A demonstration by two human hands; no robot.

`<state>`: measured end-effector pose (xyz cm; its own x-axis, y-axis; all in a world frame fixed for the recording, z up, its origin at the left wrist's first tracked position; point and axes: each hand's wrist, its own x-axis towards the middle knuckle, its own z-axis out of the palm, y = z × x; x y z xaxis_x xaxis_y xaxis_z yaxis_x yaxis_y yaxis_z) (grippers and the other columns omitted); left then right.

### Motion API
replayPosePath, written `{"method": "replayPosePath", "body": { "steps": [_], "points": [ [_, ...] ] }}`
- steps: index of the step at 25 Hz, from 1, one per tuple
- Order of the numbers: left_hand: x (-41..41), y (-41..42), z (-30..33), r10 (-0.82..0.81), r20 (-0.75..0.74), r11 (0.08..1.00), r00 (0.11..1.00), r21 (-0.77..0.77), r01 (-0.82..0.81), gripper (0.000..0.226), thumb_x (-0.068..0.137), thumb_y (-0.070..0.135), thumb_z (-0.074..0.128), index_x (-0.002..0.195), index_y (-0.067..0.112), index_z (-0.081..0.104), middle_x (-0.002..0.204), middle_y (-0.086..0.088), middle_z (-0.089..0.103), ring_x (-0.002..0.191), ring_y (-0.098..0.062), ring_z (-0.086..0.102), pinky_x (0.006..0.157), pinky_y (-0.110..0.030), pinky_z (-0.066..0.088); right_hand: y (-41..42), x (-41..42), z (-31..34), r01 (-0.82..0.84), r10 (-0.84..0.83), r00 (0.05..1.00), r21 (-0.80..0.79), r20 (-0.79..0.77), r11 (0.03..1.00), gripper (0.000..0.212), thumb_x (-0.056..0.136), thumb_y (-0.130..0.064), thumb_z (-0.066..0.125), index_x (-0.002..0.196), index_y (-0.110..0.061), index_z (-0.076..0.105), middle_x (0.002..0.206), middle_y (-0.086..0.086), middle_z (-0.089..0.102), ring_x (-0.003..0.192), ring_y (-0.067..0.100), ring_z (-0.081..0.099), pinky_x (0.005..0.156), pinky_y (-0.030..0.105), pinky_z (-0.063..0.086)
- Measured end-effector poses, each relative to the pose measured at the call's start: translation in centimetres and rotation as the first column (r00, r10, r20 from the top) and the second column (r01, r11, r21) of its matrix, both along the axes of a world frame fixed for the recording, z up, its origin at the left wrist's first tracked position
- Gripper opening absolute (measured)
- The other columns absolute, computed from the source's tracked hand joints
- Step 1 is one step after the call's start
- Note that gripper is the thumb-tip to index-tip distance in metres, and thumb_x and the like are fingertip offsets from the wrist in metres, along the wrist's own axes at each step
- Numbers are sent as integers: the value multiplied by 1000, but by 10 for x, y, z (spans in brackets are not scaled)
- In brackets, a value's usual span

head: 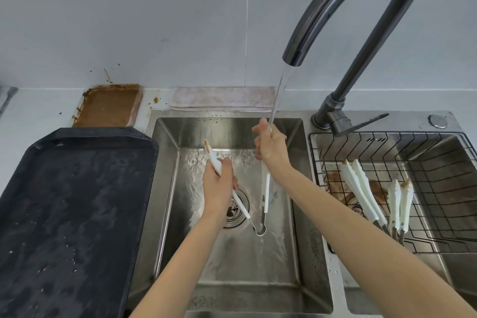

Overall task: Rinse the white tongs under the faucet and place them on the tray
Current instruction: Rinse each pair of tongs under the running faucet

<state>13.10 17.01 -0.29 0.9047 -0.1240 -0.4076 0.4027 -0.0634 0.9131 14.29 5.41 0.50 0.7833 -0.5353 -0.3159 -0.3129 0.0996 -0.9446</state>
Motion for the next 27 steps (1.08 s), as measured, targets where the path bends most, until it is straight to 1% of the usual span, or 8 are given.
{"method": "replayPosePath", "body": {
  "steps": [3, 6, 12, 15, 19, 23, 25, 27],
  "points": [
    [5, 2, 1, 58, -43, 998, 997, -14, -58, 24, 94, 11, 38, 71, 19, 38, 51, 4, 39, 45, -11, 34, 51, -25, 35, -3, -6, 2, -119, 119, 993, 27, 8, 993, 27, 99, -31, 33, 110, -13, 51, 65, 2, 44, 57, 9, 40, 58, 17, 39],
    [10, 2, -2, 57, -118, 997, 991, -41, -62, 26, 94, 9, 36, 69, 17, 36, 58, -1, 35, 48, -13, 31, 48, -23, 33, -4, -13, 7, -146, 133, 987, 169, 85, 975, 20, 97, -17, 39, 108, -26, 54, 70, -1, 44, 61, 8, 39, 61, 21, 36],
    [23, -12, -12, -149, -332, 987, 931, -103, 121, 21, 95, 10, 38, 74, 13, 40, 60, -3, 37, 53, -14, 36, 54, -24, 42, -21, -37, 22, -147, 111, 988, 413, 110, 899, 24, 92, -18, 54, 116, -17, 55, 67, -5, 47, 53, 7, 43, 57, 24, 40],
    [30, -24, -14, -290, -340, 951, 895, -1, 308, 9, 95, 12, 43, 101, 5, 44, 68, -6, 47, 58, -16, 49, 61, -29, 52, -35, -51, 31, -132, 115, 991, 332, 71, 934, 12, 91, -21, 55, 103, -23, 58, 71, -3, 50, 58, 6, 48, 61, 24, 43],
    [26, -48, -1, -399, -236, 904, 886, 62, 424, 33, 95, 13, 45, 126, 12, 33, 90, -4, 57, 69, -14, 60, 72, -31, 53, -46, -56, 29, -29, 29, 1000, 113, -5, 993, 16, 90, -29, 56, 104, -22, 57, 69, -2, 54, 61, 9, 52, 70, 27, 44],
    [22, -63, 8, -407, -269, 909, 873, -28, 415, 34, 97, 31, 39, 129, 19, 39, 107, -4, 57, 84, -19, 63, 81, -36, 52, -51, -62, 17, 41, -40, 998, 24, -47, 999, 5, 93, -30, 49, 90, -29, 53, 63, -2, 51, 57, 10, 48, 68, 27, 42],
    [22, -66, 8, -430, -272, 900, 861, -46, 435, 31, 98, 35, 32, 122, 21, 45, 105, -3, 58, 92, -22, 61, 85, -38, 50, -53, -64, 11, 84, -82, 994, 22, -73, 996, 12, 95, -30, 46, 84, -32, 49, 63, -2, 49, 57, 9, 46, 65, 25, 41],
    [20, -66, 10, -445, -271, 894, 853, -72, 443, 27, 98, 34, 30, 108, 20, 51, 95, -3, 59, 88, -20, 60, 82, -37, 49, -56, -65, 5, 103, -102, 990, 12, -98, 995, 14, 96, -29, 43, 83, -31, 47, 64, -2, 48, 57, 10, 45, 63, 24, 41]
  ]
}}
